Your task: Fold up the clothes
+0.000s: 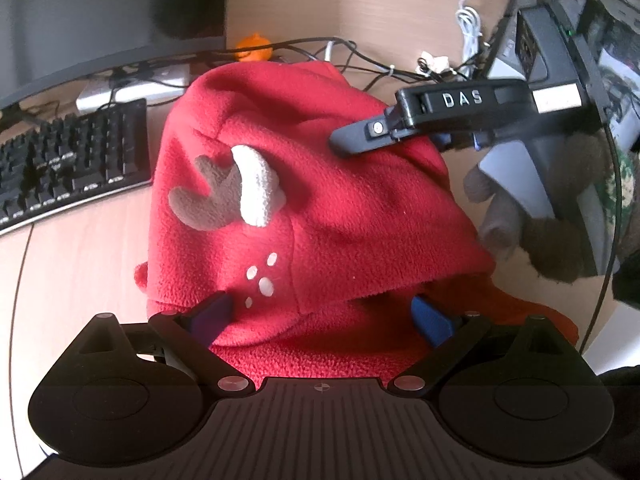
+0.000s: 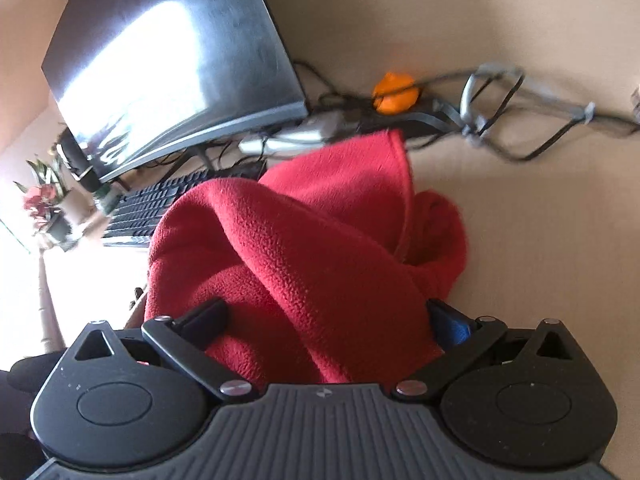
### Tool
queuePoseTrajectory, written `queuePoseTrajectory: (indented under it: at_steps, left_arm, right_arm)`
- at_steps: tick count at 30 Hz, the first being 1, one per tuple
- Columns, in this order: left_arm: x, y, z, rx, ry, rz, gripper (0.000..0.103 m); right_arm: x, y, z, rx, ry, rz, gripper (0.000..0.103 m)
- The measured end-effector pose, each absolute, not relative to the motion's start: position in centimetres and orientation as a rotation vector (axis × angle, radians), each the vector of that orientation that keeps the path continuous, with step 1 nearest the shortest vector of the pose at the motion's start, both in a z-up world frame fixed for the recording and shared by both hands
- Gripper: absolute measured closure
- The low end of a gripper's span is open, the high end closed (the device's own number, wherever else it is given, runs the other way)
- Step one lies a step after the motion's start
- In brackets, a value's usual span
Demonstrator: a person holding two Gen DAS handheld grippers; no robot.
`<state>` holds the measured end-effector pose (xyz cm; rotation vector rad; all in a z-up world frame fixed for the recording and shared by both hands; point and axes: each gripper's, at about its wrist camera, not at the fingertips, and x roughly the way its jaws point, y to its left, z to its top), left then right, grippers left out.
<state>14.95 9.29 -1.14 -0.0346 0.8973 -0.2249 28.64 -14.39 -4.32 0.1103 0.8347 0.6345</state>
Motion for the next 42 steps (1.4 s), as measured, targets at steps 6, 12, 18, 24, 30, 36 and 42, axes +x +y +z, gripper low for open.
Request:
queuePoseTrajectory:
  at_steps: [6, 12, 18, 24, 30, 36, 42]
  left_arm:
    - [13.2, 10.7, -1.4, -0.054, 0.9, -0.262, 0.005]
    - [11.1, 12.5, -2.1, -0.101, 0.912, -0.279, 0.005]
    - [9.9, 13.3, -2.8, -0.052, 0.955, -0.349, 0.005]
    - [10.0, 14.4, -1.8, -0.049, 0.918, -0.425, 0.005]
    - [9.8, 13.2, -2.9, 0.078, 0.962, -0.442, 0.005]
    - [9.6, 12.8, -3.5, 0.109, 0.965, -0.44, 0.005]
    - [9.7, 12.5, -3.5, 0.128, 0.952, -0.449, 0.005]
  right_arm:
    - [22.6, -14.9, -2.8, -0.05, 0.761, 0.559, 0.0]
    - [15.7, -13.6, -5.1, -0.339, 0.735, 0.449, 0.0]
    - [12.4, -14.0, -5.5, -0.411, 0.7, 0.32, 0.0]
    - [9.4, -14.9, -3.2, -0.332, 0.676, 0.26, 0.0]
    - [6.5, -13.2, -2.5, -0.347, 0.622, 0.266, 0.0]
    - [5.6, -14.0, 1.7, -0.303, 0.465, 0.175, 0.0]
    - [5.7, -10.3, -0.8, -0.432, 0.53, 0.325, 0.0]
